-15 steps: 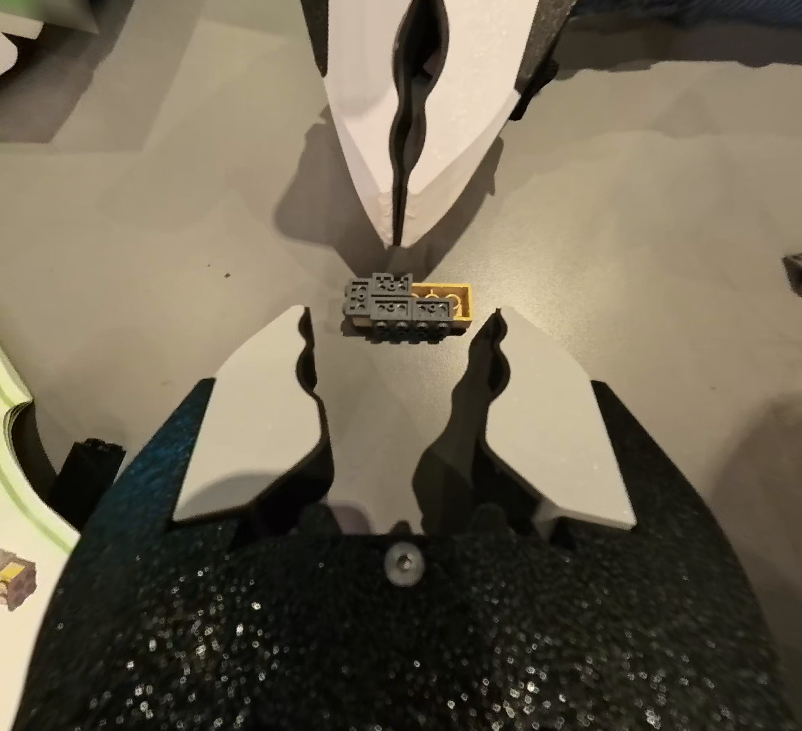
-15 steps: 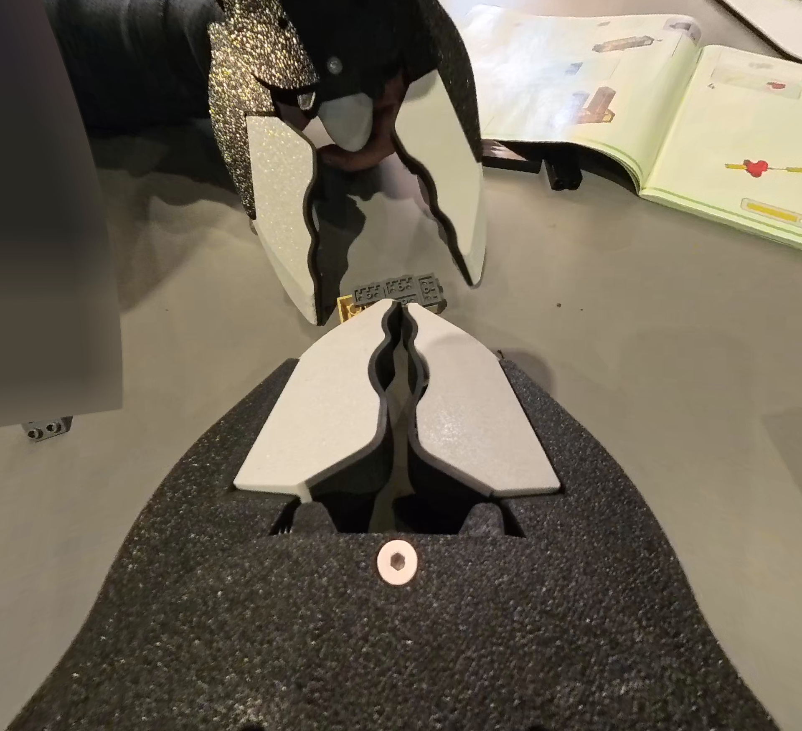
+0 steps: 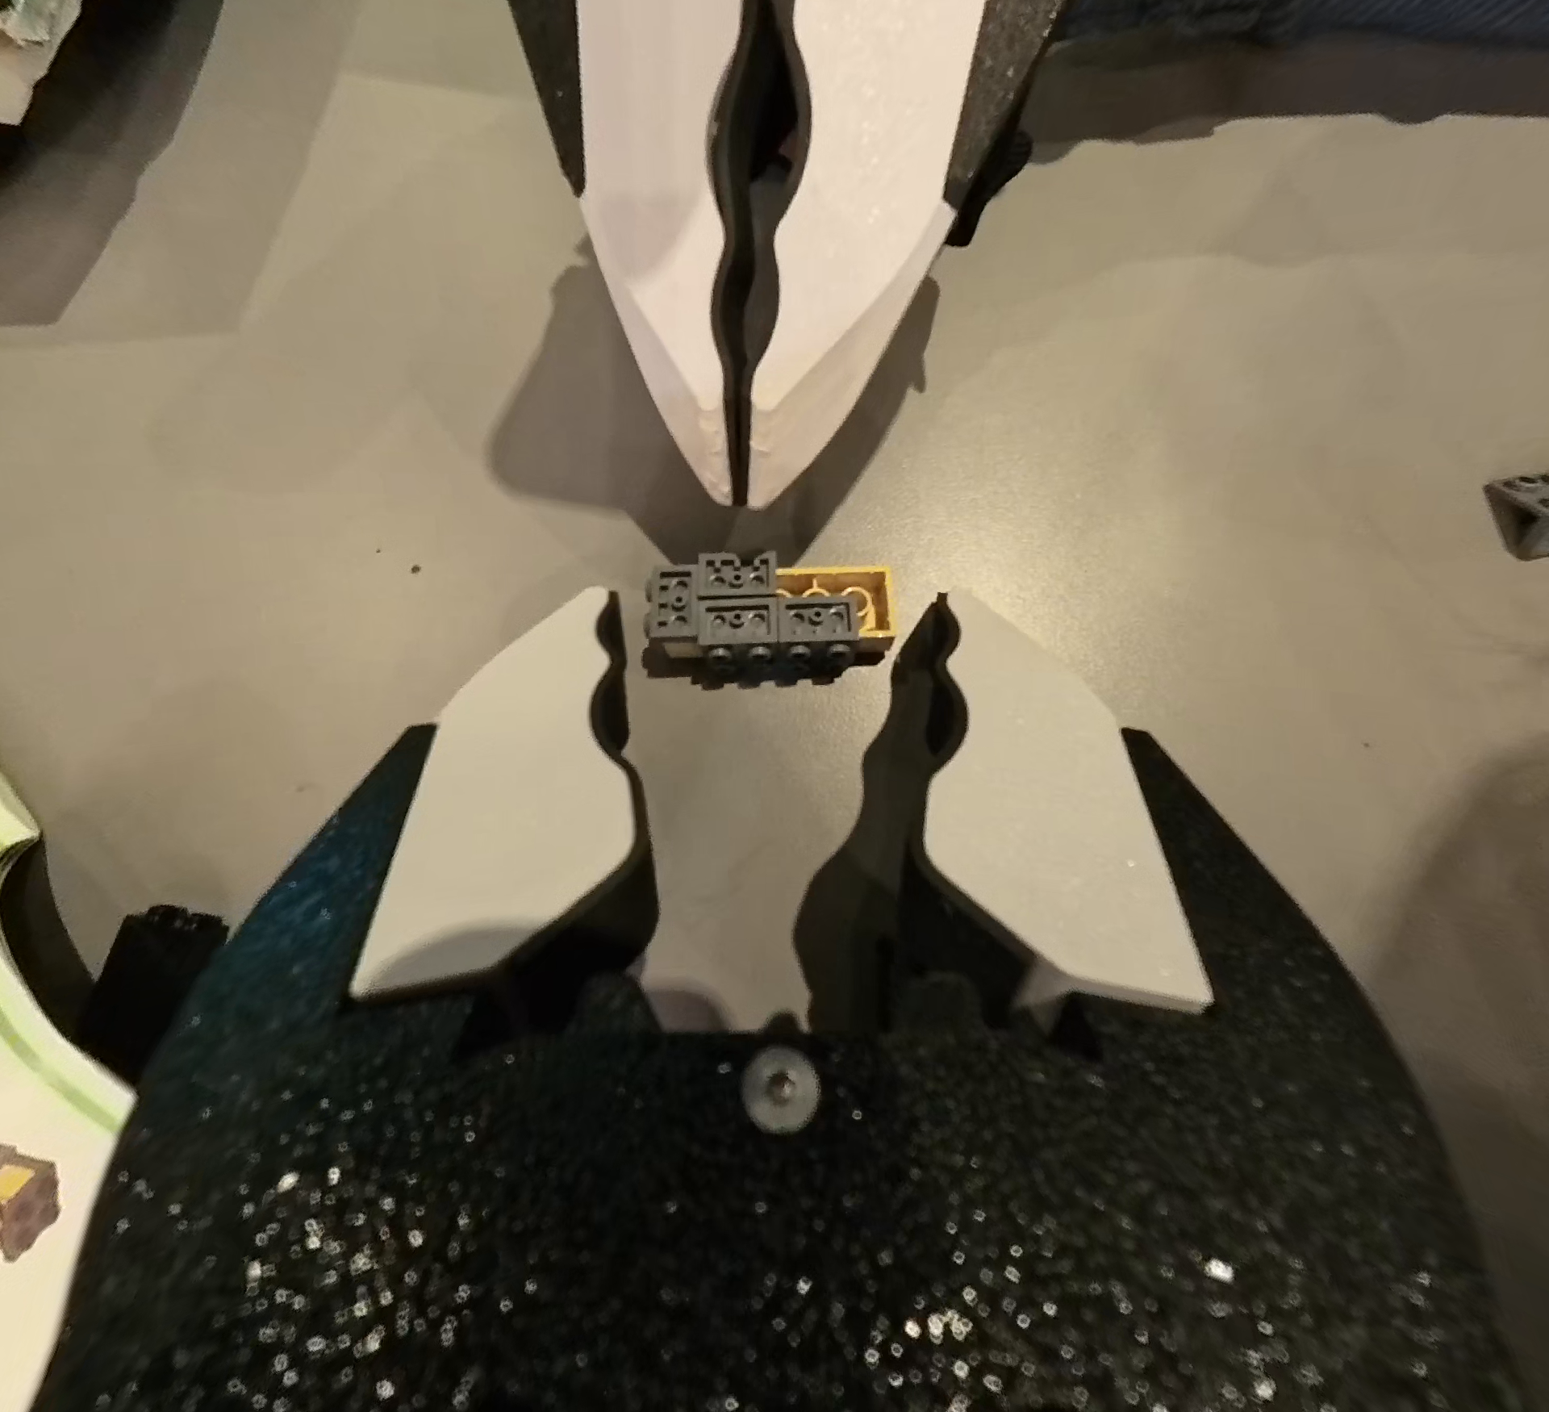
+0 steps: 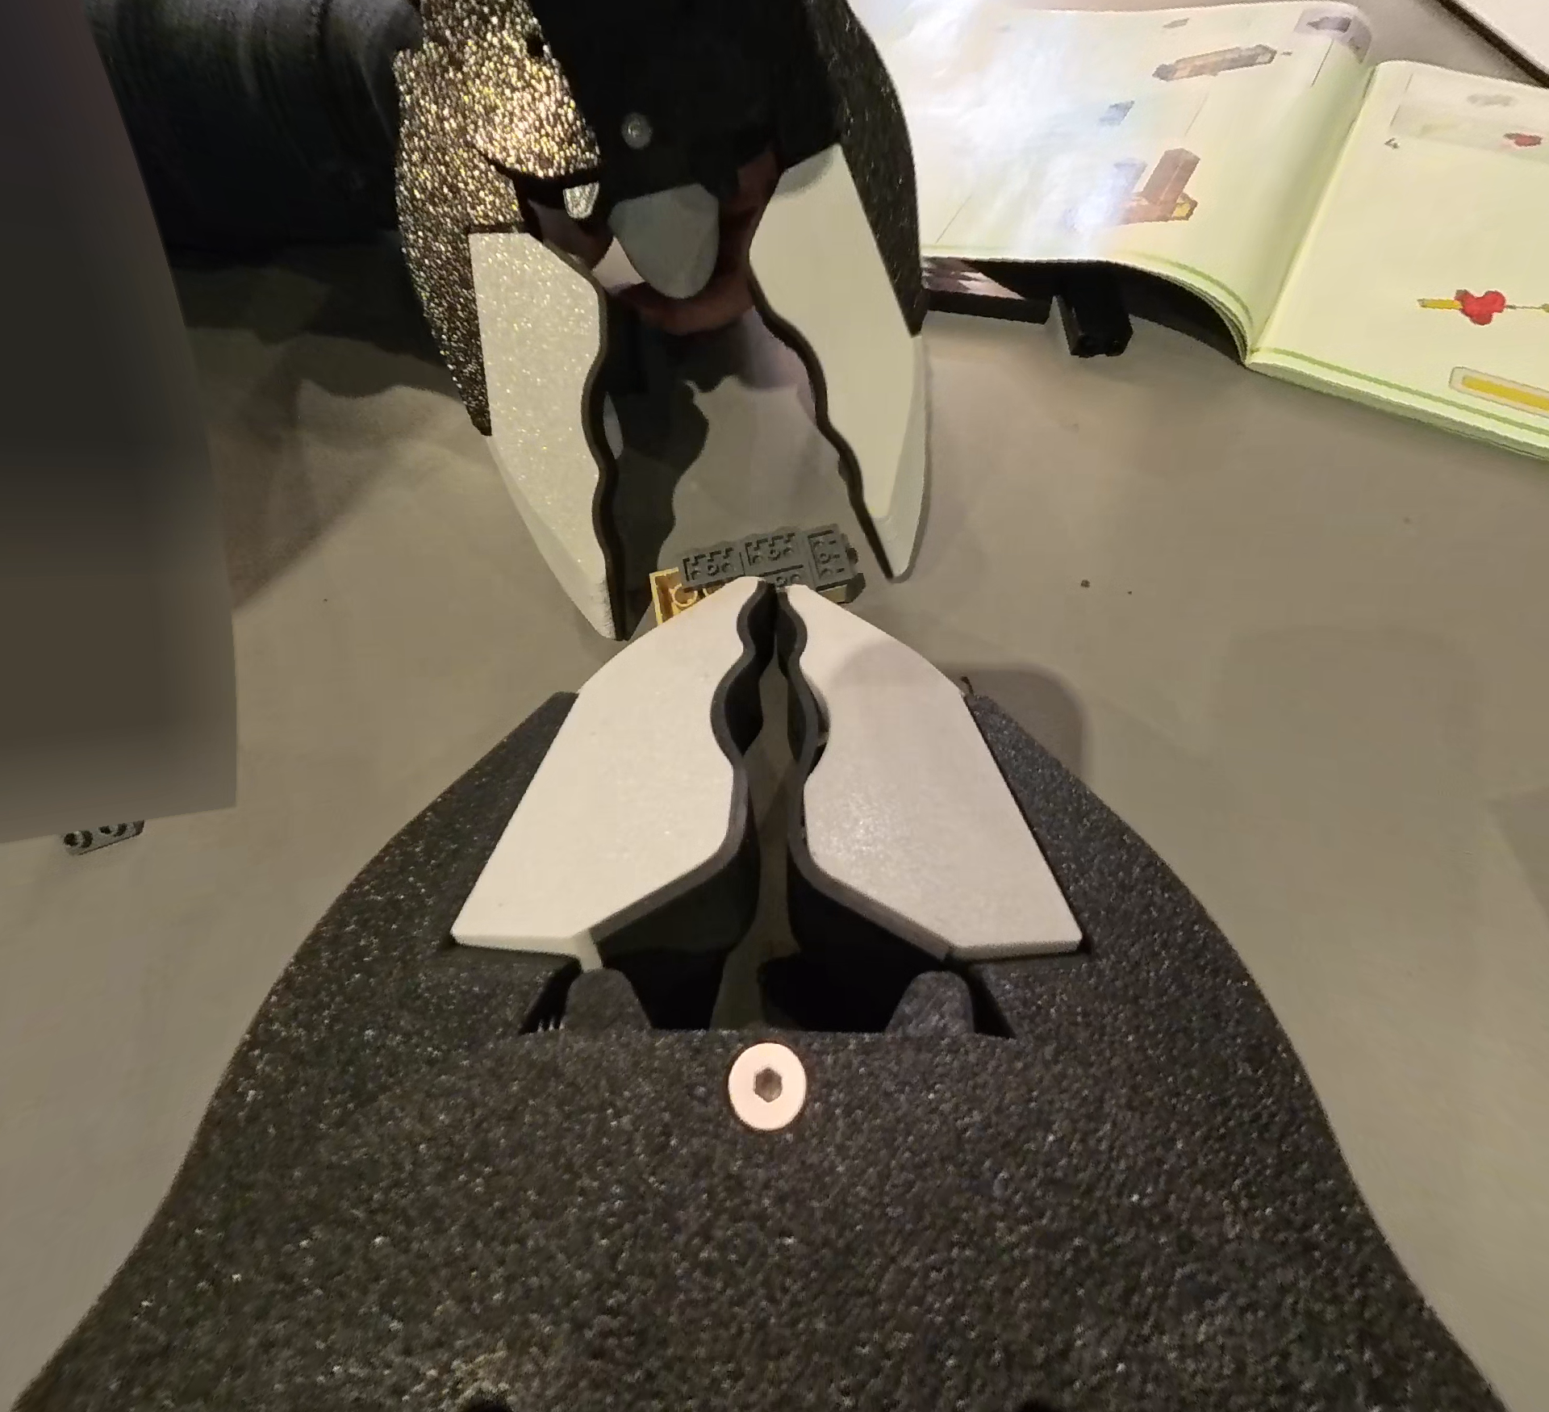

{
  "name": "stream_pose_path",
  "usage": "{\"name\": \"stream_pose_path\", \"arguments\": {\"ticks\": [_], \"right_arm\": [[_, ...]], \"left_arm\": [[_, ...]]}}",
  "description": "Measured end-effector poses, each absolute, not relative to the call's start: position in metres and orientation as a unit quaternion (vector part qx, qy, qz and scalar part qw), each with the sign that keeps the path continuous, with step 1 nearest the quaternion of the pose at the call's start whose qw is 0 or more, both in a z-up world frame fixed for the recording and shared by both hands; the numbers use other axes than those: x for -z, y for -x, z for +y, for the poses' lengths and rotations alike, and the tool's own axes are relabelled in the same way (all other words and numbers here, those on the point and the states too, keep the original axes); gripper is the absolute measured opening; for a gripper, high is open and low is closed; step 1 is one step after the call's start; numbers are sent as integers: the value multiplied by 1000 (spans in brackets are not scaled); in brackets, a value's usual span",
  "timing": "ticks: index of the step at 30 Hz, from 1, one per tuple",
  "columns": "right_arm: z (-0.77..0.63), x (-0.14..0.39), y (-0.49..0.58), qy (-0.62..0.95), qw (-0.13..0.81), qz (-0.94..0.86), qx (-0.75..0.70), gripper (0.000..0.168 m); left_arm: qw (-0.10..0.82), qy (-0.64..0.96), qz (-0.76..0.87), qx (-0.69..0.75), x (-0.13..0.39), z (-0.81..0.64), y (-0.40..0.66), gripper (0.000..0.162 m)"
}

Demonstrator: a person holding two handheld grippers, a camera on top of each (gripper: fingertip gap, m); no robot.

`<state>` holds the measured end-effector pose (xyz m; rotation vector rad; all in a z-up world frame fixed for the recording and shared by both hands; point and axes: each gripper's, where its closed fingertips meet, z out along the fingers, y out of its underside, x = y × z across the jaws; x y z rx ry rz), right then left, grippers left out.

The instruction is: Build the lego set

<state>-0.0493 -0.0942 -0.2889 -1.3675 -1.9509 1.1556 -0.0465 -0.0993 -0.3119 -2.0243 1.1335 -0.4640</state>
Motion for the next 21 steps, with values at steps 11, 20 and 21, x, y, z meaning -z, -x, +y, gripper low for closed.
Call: {"name": "stream_pose_path", "arguments": {"ticks": [11, 20, 21], "right_arm": [[-94, 289, 50, 504, 240, -714, -423, 0], [-93, 290, 50, 503, 244, -715, -419, 0], [-93, 290, 50, 502, 246, -716, -419, 0]], "left_arm": [[365, 797, 439, 195, 314, -100, 46, 68], [373, 795, 440, 189, 313, -99, 46, 58], [372, 796, 438, 190, 313, -99, 46, 58]]}}
